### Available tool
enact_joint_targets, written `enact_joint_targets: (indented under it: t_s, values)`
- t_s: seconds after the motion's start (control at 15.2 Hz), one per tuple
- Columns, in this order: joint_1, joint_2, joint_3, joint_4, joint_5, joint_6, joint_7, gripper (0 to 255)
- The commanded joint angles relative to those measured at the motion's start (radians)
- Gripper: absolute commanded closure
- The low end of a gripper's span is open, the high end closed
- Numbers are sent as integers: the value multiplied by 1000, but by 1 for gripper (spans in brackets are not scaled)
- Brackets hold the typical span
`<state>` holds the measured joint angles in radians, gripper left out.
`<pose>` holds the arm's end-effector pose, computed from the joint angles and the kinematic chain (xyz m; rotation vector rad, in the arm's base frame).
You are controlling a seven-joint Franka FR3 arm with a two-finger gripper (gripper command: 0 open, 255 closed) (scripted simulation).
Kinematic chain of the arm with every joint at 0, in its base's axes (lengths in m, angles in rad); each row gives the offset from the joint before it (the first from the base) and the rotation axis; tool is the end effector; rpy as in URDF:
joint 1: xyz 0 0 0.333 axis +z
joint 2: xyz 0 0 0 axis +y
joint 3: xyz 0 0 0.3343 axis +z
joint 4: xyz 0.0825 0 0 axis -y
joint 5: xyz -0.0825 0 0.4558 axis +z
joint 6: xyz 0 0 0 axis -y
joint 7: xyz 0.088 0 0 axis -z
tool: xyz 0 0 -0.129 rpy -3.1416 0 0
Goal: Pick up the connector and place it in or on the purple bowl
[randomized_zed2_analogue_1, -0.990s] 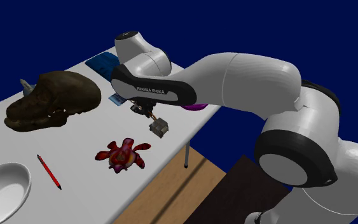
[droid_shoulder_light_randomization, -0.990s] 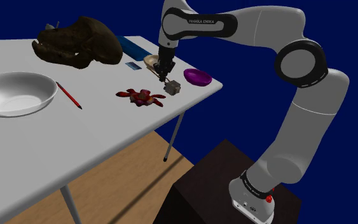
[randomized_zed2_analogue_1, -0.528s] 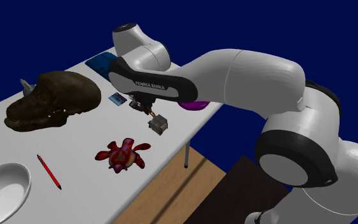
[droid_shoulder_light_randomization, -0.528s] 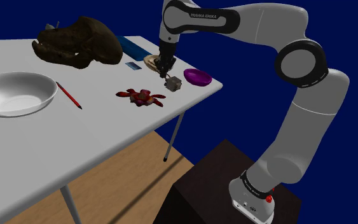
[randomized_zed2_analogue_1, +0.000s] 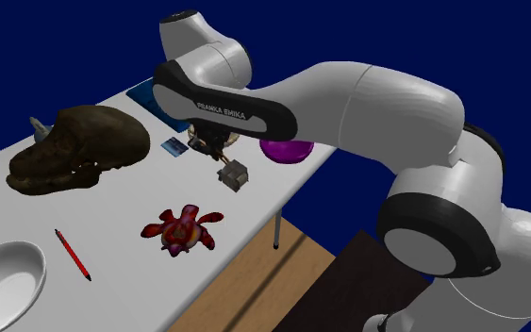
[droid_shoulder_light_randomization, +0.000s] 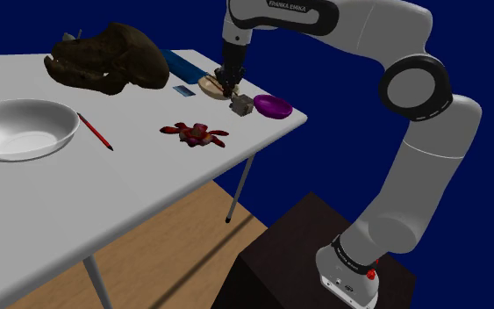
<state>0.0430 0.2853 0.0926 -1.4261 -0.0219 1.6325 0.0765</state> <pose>0.7082 0.0865 0.5136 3.1340 0.0918 -0.1219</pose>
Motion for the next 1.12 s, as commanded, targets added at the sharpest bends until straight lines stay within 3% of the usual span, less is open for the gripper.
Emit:
enact_joint_targets:
  t_s: [0.0, 0.66, 1.06]
  values:
    - [0, 1, 0, 28, 0, -28, 0, 255]
    - [5, 34, 1, 201, -3, -168, 1, 255]
    - [-83, -68, -45, 60, 6, -127, -128, 255]
